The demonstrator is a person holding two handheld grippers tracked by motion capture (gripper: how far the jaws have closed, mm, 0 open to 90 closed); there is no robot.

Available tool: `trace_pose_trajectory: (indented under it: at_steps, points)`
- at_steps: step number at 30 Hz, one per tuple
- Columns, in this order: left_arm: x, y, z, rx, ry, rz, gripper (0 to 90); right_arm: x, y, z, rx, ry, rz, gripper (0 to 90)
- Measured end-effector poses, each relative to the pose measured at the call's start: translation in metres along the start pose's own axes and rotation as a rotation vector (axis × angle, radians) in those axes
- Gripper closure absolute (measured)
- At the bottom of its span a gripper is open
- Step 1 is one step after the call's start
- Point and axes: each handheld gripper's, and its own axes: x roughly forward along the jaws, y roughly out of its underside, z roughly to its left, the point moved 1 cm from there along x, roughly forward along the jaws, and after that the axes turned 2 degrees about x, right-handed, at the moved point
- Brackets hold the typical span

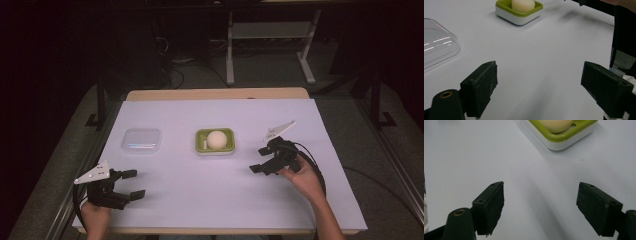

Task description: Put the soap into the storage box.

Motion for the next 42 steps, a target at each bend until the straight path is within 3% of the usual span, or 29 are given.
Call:
trace_pose_trajectory:
  at_steps: [21,42]
  points:
    - [0.002,-0.001,-0.002,0.006,0.001,0.007,13.1,-0.015,0.041,0.005,0.027,0.017,-0.020,21.1]
    - [0.003,-0.001,-0.002,0.011,0.004,0.016,13.1,-0.019,0.072,0.030,0.003,0.006,-0.045,20.8]
